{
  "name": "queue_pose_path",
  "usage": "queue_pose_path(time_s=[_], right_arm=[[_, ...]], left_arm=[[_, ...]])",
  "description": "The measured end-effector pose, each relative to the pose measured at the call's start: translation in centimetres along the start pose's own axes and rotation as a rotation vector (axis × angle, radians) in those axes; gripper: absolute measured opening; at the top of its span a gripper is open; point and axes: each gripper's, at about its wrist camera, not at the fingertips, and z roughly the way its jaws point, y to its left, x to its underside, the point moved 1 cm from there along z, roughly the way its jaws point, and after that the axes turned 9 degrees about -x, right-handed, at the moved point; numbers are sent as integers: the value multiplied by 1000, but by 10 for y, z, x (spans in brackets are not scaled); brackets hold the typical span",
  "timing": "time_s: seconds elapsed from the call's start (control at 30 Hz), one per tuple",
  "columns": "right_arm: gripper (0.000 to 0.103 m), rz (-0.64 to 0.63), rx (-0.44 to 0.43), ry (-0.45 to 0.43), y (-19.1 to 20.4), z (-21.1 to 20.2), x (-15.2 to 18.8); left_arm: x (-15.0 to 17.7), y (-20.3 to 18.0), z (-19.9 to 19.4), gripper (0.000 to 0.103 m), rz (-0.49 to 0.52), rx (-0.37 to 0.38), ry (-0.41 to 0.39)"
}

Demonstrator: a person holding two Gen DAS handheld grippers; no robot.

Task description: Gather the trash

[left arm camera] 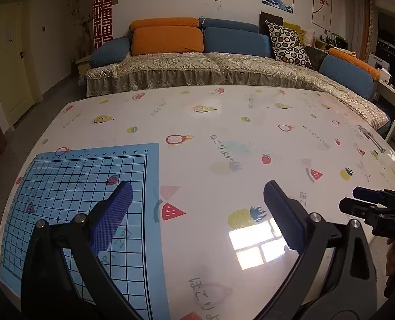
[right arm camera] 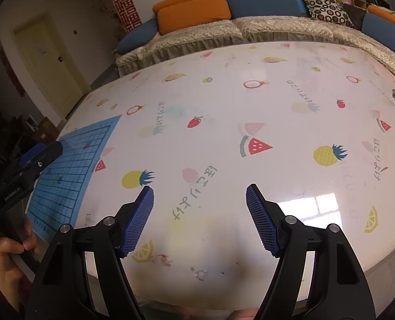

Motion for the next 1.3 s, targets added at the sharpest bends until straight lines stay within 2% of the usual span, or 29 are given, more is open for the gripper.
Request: queue_pose_path(time_s=[0.13, 0.33, 1.3], right_arm=[[72, 5, 10, 2, -2, 3, -1], [79, 12, 32, -8, -5, 7, 0], [79, 42, 18, -19, -13, 0, -5]], left_arm=[[2, 3, 6, 96, -16, -10, 28], [6, 3, 11, 96, -13, -12, 49], [5, 4, 11, 96, -11, -15, 57]])
